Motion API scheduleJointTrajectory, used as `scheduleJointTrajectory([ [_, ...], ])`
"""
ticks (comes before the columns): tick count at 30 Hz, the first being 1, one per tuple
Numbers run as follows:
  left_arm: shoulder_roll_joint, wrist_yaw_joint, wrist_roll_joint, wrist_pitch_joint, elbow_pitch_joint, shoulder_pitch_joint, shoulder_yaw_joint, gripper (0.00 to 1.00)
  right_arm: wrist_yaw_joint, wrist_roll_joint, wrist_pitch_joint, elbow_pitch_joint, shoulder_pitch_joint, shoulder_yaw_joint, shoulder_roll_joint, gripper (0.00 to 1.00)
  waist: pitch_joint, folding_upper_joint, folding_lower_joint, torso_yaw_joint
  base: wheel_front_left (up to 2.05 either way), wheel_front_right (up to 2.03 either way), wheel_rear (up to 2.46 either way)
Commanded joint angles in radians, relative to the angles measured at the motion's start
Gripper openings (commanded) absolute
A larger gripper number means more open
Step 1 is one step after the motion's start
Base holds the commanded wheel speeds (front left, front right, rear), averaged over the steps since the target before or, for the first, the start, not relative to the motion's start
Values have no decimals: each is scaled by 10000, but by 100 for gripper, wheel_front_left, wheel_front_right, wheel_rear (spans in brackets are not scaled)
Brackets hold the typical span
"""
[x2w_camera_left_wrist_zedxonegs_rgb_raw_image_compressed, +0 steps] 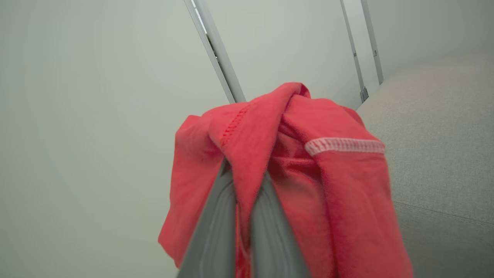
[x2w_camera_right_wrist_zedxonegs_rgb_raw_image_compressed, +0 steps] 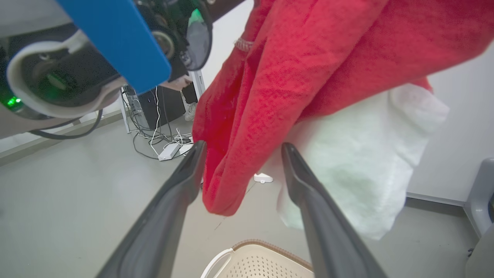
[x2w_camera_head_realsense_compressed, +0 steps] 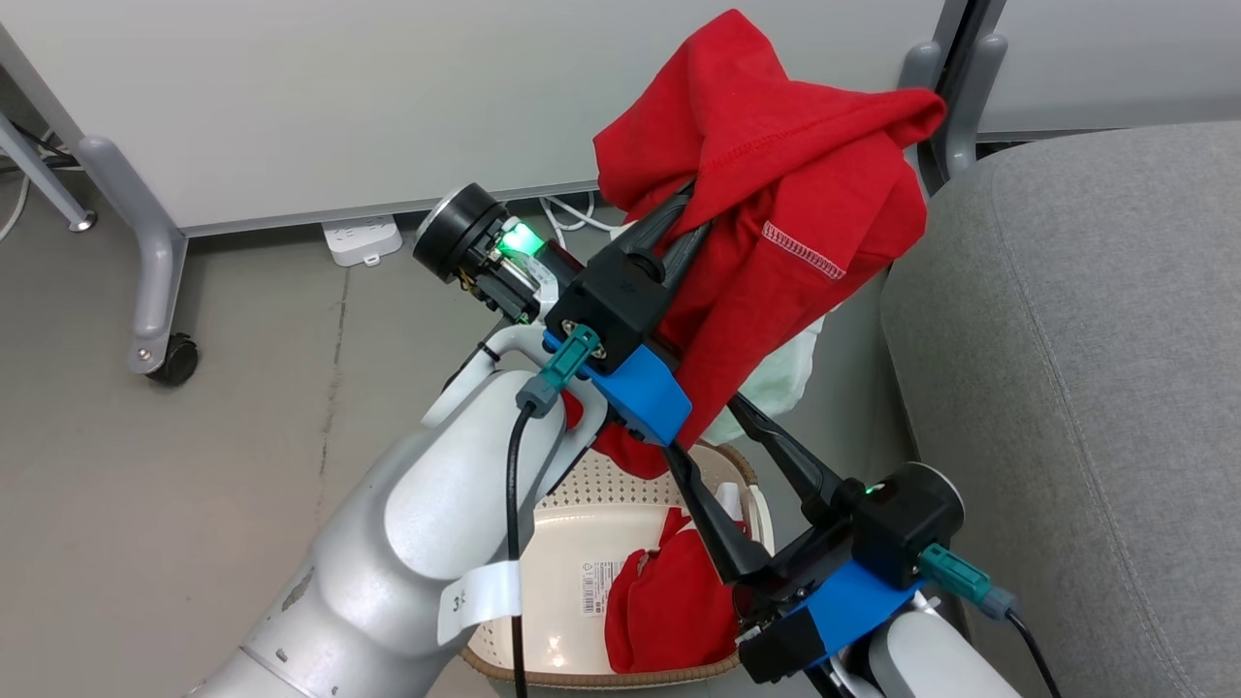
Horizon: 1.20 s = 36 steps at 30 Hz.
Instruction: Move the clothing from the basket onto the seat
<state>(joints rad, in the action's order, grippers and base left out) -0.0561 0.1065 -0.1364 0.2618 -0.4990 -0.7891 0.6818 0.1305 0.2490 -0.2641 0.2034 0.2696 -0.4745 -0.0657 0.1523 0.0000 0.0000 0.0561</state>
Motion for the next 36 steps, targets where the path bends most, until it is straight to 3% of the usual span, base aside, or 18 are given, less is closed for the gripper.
scheduleJointTrajectory([
  [1, 24, 28, 50, 48, 46, 40, -64, 0, 5, 5, -6, 47, 182, 39, -24, 100, 1, 0, 0, 6, 0, 0, 0],
  [21, 62, 28, -159, 48, 157, 90, 250, 0, 5, 125, -6, 724, 1578, 786, 154, 100, 64, 0, 0, 212, 0, 0, 0],
  [22, 63, 22, -188, 48, 168, 92, 265, 0, 5, 142, -6, 758, 1617, 817, 154, 97, 64, 0, 0, 218, 0, 0, 0],
  [23, 64, 16, -223, 48, 172, 93, 285, 0, 5, 157, -6, 773, 1657, 863, 153, 34, 62, 0, 0, 224, 0, 0, 0],
  [24, 63, 6, -226, 48, 177, 98, 303, 0, 5, 176, -6, 783, 1662, 891, 154, 0, 56, 0, 0, 229, 0, 0, 0],
  [36, 64, -80, -376, 48, 115, 130, 441, 0, 5, 191, -6, 751, 1607, 855, 156, 0, -80, 0, 0, 202, 0, 0, 0],
])
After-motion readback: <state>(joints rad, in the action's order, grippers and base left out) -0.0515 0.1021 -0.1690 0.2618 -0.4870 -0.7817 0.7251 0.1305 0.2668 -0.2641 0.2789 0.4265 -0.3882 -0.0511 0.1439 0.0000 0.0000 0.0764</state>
